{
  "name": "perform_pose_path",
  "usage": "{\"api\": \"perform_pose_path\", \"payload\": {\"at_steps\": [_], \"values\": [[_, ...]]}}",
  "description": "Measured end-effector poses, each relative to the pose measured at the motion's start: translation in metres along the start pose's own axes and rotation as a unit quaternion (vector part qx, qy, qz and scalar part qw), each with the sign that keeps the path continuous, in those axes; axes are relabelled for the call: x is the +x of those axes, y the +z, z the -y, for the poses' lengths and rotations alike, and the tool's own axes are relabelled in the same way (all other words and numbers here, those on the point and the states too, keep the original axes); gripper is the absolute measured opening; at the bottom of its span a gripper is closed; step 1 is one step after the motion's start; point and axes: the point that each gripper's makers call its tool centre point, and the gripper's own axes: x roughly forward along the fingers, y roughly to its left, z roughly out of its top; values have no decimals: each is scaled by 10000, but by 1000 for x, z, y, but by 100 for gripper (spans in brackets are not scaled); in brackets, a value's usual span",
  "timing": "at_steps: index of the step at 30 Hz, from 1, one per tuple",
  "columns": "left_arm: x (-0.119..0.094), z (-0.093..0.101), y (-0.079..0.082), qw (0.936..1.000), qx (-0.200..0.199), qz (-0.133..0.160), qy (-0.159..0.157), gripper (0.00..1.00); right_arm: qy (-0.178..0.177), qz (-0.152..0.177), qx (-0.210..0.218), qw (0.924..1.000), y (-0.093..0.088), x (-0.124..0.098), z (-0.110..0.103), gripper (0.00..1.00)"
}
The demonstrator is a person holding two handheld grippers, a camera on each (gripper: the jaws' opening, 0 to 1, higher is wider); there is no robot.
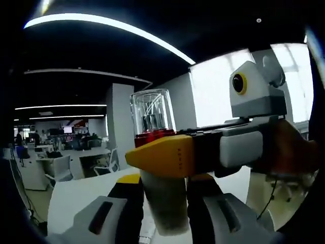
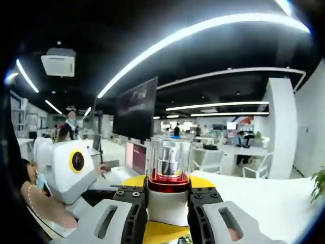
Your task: Arrange the skincare products in the storage area until every visible bottle or jar stands upright without overlapping.
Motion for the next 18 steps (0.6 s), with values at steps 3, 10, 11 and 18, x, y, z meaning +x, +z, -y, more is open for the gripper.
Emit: {"api": "perform_pose_path", "payload": {"at_steps": [3,10,11,18], "values": [[-2,3,-4,9991,-347,-93,-239,26,34,-46,3,10000,-3,-1,0,22],[-11,14,-6,9903,-797,-183,-1124,25,757,-119,-136,9970,-4,-7,-16,24],[-12,14,-7,9897,-754,-223,-1196,25,905,-116,-127,9957,-5,-8,-19,24],[-29,35,-7,9659,-1025,-422,-2340,25,1945,-94,210,9806,-3,-23,-38,28]]}}
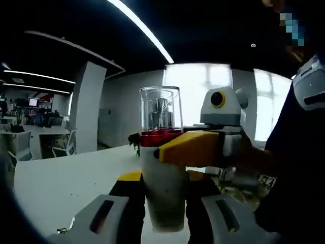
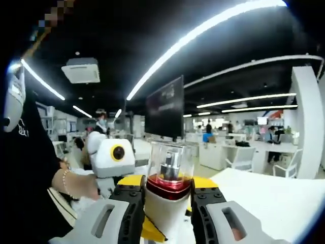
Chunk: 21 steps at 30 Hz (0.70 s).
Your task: Arrange the skincare products in the storage area until every visible bottle or jar stands upright without overlapping.
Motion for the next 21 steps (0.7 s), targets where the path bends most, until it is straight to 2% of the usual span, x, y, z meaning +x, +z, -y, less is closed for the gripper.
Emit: {"api": "perform_pose_path", "payload": {"at_steps": [3,6,10,12,13,16,17,20,21], "values": [[-4,16,-5,9984,-132,-74,-536,25,651,-8,112,9978,-1,-3,-19,28],[-9,36,-11,9939,-108,-223,-1073,25,1110,-24,161,9937,-5,-7,-31,28],[-10,53,-14,9889,-111,-303,-1451,25,1675,-83,104,9858,-7,-11,-50,28],[-12,62,-16,9853,-91,-356,-1665,25,2006,-155,183,9794,-8,-14,-60,28],[-12,64,-16,9848,-82,-393,-1690,25,2091,-185,209,9775,-9,-15,-63,28],[-12,65,-16,9847,-11,-424,-1687,25,2023,-153,194,9790,-8,-15,-62,27],[-12,63,-16,9856,45,-414,-1641,25,1975,-118,317,9797,-8,-15,-60,26],[-13,58,-12,9867,25,-369,-1581,25,1805,238,499,9820,0,-14,-53,25],[-13,58,-11,9869,4,-351,-1575,25,1753,267,559,9826,2,-14,-51,25]]}}
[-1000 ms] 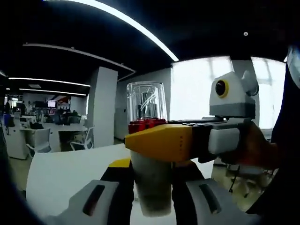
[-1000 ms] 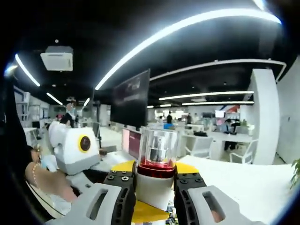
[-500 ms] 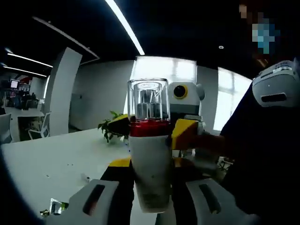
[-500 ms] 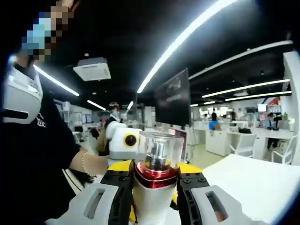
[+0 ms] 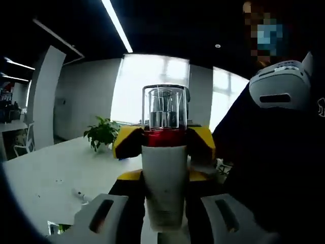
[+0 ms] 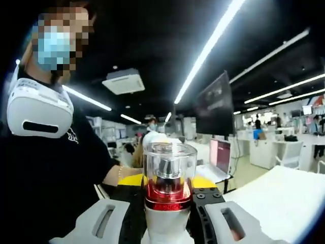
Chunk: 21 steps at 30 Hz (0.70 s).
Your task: Arrange the skincare products in the storage area until every visible bottle or jar stands upright without overlapping.
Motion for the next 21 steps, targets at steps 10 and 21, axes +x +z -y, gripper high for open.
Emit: {"api": "perform_pose_path", "payload": {"at_steps": [10,21], "values": [[3,-29,17,9943,67,516,925,28,-1032,159,-396,9937,16,-2,26,24],[0,-75,33,9321,1367,483,3318,35,-3264,26,-1674,9303,45,-1,69,24]]}}
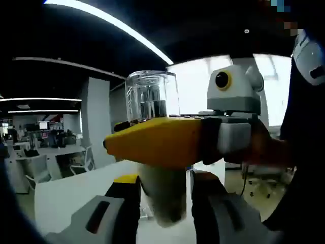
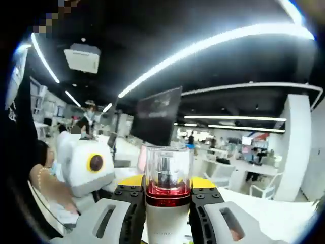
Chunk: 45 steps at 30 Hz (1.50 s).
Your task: Arrange the skincare products in the storage area until every visible bottle or jar stands upright without overlapping.
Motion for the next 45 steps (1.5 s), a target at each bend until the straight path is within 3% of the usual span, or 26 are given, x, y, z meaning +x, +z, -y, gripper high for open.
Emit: {"api": "perform_pose_path", "payload": {"at_steps": [2,4,7,9,10,14,18,21,24,26,34,35,39,43,45], "values": [[2,-3,5,9997,28,128,213,36,-167,115,220,9996,3,2,2,24],[2,-12,3,9984,205,37,529,33,-266,120,324,9990,2,2,6,24],[4,-11,-2,9988,-122,-49,482,29,-330,105,367,9987,0,2,8,24],[2,-10,-7,9989,-381,-121,251,28,-271,21,387,9989,-4,2,8,25],[2,-13,-4,9993,-283,-109,196,28,-231,19,476,9986,-5,1,8,25],[-2,-1,-10,9952,-691,-213,-665,28,659,-109,629,9958,-9,-2,-6,25],[-11,10,-19,9814,-1099,-379,-1527,28,1369,-187,1112,9842,-17,-11,-13,27],[-18,17,-23,9721,-1215,-460,-1952,27,2070,-250,1032,9726,-21,-19,-21,26],[-27,25,-24,9523,-1620,-493,-2540,27,2602,-352,1046,9592,-26,-26,-24,26],[-32,31,-22,9450,-1669,-420,-2782,27,2899,-265,1042,9510,-24,-31,-28,25],[-41,46,-19,9421,-1233,-524,-3073,27,3424,-170,816,9359,-19,-37,-41,26],[-42,47,-18,9418,-1226,-505,-3089,27,3426,-142,839,9356,-18,-37,-41,28],[-44,52,-12,9386,-1180,-415,-3216,27,3681,-76,1250,9213,-14,-40,-45,29],[-43,53,-11,9373,-1247,-328,-3238,27,3812,5,1196,9167,-10,-44,-49,23],[-43,53,-9,9376,-1282,-279,-3220,27,3744,46,1242,9189,-10,-43,-47,23]]}}
